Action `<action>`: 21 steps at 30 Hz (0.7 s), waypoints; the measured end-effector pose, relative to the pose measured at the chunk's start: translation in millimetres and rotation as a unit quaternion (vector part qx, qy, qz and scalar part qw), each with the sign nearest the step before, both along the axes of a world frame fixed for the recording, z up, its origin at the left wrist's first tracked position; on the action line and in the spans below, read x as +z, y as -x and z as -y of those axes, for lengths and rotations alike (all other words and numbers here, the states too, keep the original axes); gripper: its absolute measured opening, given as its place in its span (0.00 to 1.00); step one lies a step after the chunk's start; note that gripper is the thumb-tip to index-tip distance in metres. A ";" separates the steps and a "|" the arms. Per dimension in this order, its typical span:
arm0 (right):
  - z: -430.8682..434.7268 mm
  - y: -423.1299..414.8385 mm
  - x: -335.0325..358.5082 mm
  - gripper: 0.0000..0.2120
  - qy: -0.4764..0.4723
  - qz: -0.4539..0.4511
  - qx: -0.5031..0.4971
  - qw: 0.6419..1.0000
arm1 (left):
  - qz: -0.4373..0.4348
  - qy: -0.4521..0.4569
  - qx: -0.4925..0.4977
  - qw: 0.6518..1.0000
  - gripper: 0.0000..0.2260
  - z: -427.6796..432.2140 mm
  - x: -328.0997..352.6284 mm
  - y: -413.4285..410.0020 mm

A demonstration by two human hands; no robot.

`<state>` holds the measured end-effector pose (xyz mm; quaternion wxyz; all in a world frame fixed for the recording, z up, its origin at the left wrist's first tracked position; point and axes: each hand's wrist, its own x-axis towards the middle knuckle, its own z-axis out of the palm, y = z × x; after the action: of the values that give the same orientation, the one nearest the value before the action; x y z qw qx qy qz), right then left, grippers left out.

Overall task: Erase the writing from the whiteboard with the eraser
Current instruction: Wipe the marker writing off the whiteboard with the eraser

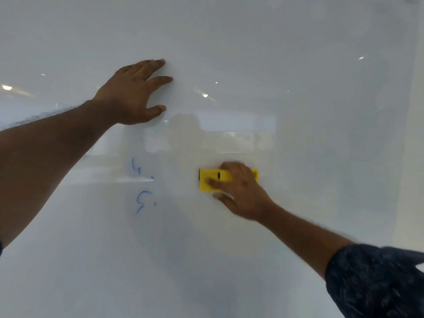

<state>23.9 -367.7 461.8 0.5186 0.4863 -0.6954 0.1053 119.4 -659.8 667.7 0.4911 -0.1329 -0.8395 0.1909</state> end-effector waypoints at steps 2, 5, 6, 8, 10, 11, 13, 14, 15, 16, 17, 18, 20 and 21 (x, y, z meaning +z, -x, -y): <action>-12.0 0.6 -34.5 0.15 -0.043 -0.010 -0.003 0.999 | 0.007 -0.002 0.005 1.000 0.32 4.6 -1.3 -4.6; -21.2 9.2 -11.1 0.14 -0.125 -0.085 0.002 0.989 | 0.022 -0.002 0.023 0.999 0.32 7.8 -2.2 -11.0; -18.9 12.2 6.4 0.14 -0.107 -0.108 0.014 0.988 | 0.031 0.004 0.028 0.999 0.32 8.5 -2.2 -12.6; -16.4 16.3 50.3 0.14 -0.016 -0.113 -0.008 0.993 | 0.033 0.007 0.027 0.999 0.33 10.3 -0.6 -14.3; -12.8 16.6 74.5 0.14 0.062 -0.066 -0.032 0.995 | 0.032 0.014 0.029 0.999 0.32 13.4 0.1 -14.5; -10.3 16.2 70.7 0.14 0.080 -0.047 -0.033 0.995 | 0.030 0.015 0.027 0.999 0.32 14.3 -0.7 -12.7; -6.4 12.9 35.6 0.15 0.085 -0.030 -0.027 0.996 | 0.025 0.012 0.021 0.999 0.33 14.7 -2.9 -10.5; -6.9 10.4 9.4 0.15 0.064 -0.024 -0.022 0.997 | 0.023 0.012 0.022 0.999 0.33 14.5 -3.9 -9.3; -8.9 6.3 -15.8 0.16 0.031 -0.019 -0.016 0.999 | 0.024 0.012 0.023 0.999 0.33 13.9 -3.7 -8.9; -11.9 0.5 -35.9 0.16 -0.006 -0.018 -0.010 1.000 | 0.025 0.010 0.025 0.999 0.33 13.5 -3.5 -9.2; -14.7 -2.6 -46.1 0.15 -0.043 -0.024 -0.006 0.999 | 0.027 0.009 0.027 0.999 0.34 13.2 -2.3 -10.3; -16.5 -2.7 -45.3 0.15 -0.072 -0.033 -0.006 0.997 | 0.029 0.012 0.029 0.999 0.34 13.3 -1.0 -11.3; -11.2 -0.9 -18.2 0.15 -0.082 -0.051 -0.014 0.995 | 0.032 0.019 0.035 0.999 0.34 14.8 0.0 -12.9; -3.1 -0.8 3.3 0.15 -0.053 -0.057 -0.013 0.997 | 0.034 0.025 0.035 0.999 0.34 16.0 1.2 -14.4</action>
<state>24.7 -364.6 465.1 0.5322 0.5091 -0.6756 0.0331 133.8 -675.8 668.9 0.4520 -0.1217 -0.8548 0.2240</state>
